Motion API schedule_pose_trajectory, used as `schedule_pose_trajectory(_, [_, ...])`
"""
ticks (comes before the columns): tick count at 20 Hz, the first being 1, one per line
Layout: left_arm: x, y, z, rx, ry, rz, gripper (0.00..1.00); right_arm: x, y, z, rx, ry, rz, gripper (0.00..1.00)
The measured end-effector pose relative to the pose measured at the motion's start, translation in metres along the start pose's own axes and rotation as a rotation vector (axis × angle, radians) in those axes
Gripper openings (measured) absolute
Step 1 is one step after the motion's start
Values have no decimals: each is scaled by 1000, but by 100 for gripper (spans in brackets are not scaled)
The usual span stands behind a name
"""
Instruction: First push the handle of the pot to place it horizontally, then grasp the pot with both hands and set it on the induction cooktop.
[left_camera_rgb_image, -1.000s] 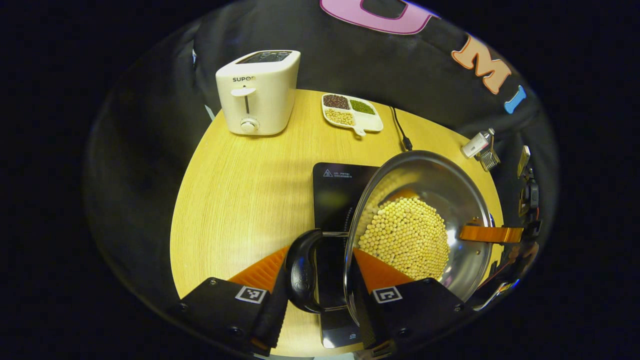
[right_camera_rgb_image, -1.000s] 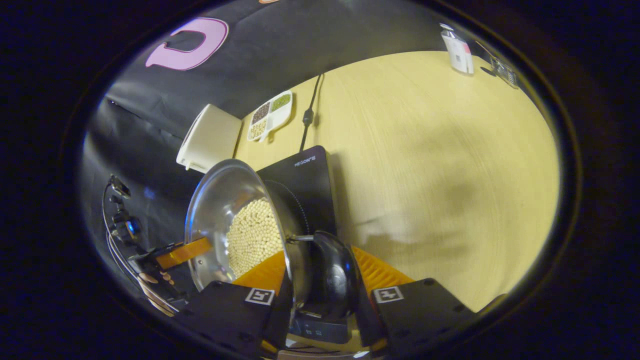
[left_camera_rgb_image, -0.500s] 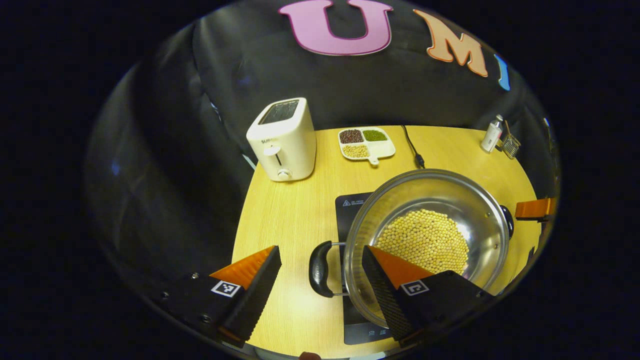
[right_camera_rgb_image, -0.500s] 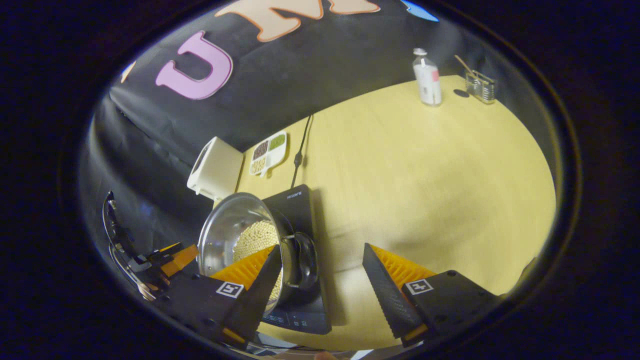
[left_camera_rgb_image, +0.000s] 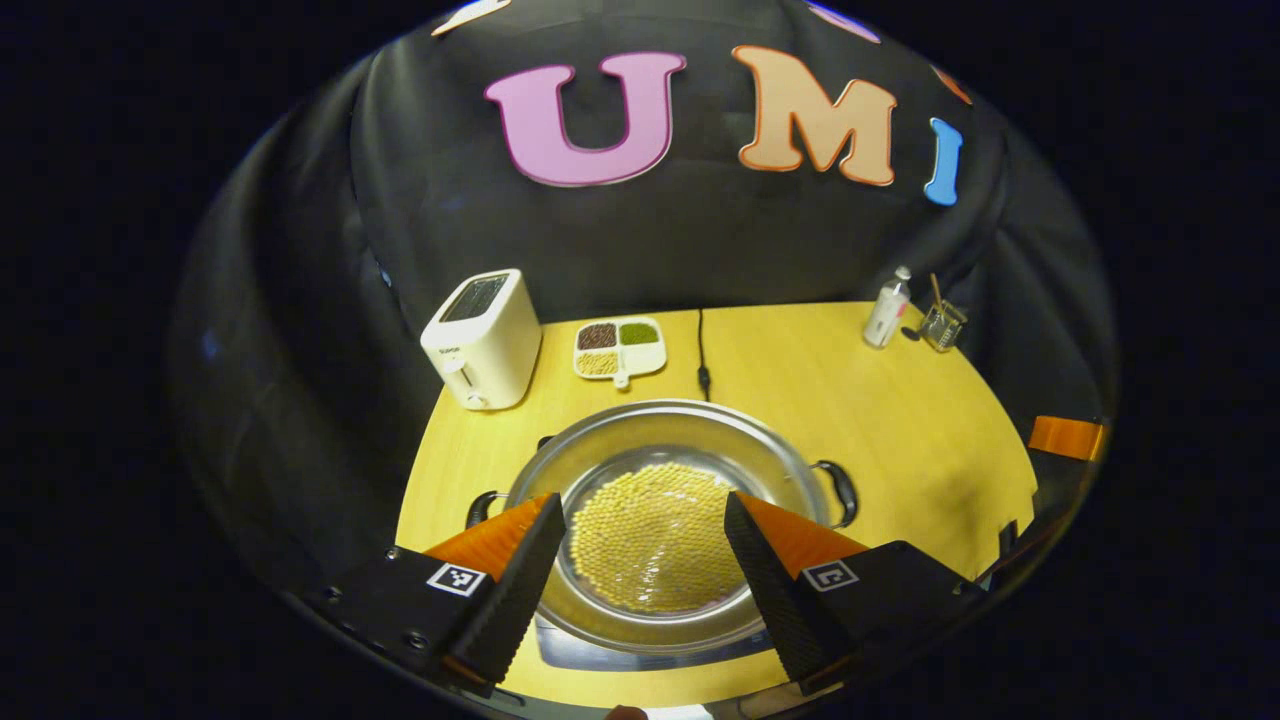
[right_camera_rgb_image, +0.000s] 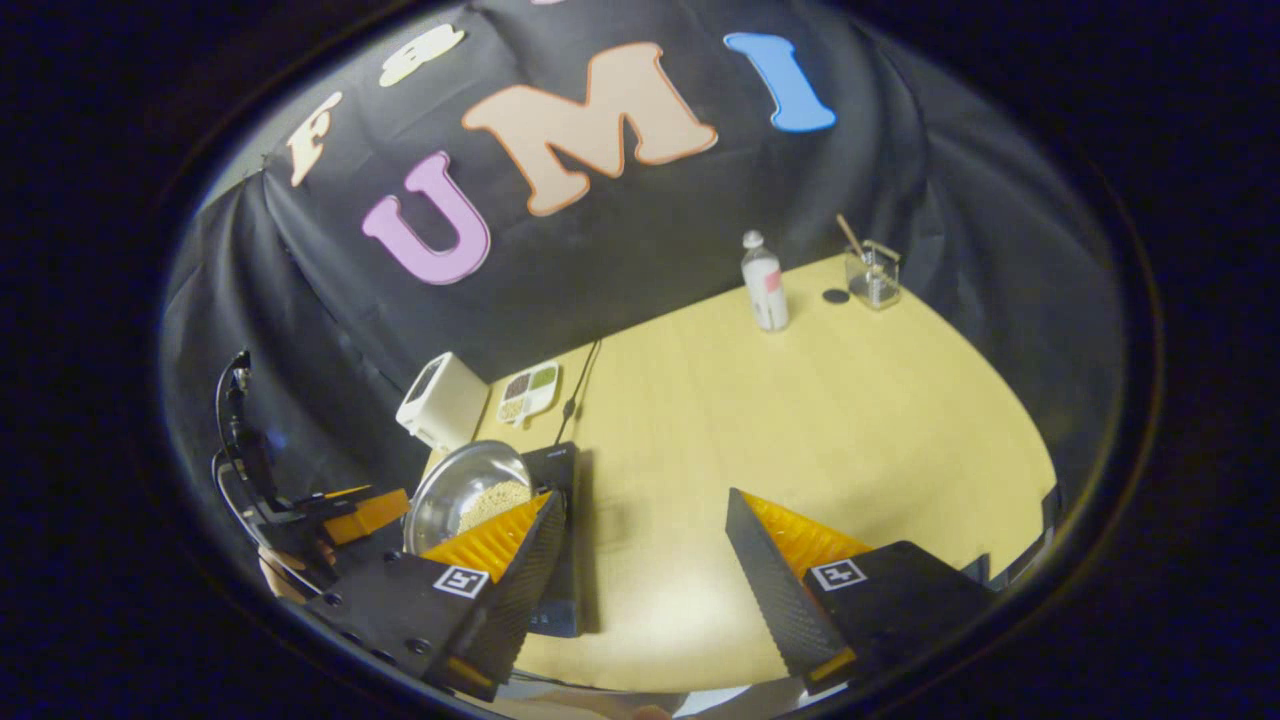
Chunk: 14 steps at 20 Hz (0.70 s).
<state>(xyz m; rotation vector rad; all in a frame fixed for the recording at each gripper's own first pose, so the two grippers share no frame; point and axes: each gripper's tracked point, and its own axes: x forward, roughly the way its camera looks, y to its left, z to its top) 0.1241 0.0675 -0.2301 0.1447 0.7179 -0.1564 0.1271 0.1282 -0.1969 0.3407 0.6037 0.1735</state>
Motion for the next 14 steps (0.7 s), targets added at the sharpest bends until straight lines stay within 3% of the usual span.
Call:
schedule_pose_trajectory(1, [-9, -19, 7, -10, -32, -4, 99, -17, -7, 16, -19, -41, 15, 100])
schedule_pose_trajectory(2, [-20, -40, 18, -21, -64, -16, 98, -30, -16, 34, -40, -84, 29, 100])
schedule_pose_trajectory(3, [-31, -63, 29, -30, -100, -31, 98, -44, -25, 50, -58, -122, 41, 93])
schedule_pose_trajectory(6, [-67, -111, 71, -24, -238, -41, 98, -88, -48, 99, -102, -234, 63, 92])
schedule_pose_trajectory(14, [-164, -177, 142, 21, -613, 100, 97, -197, -92, 164, -243, -501, 22, 92])
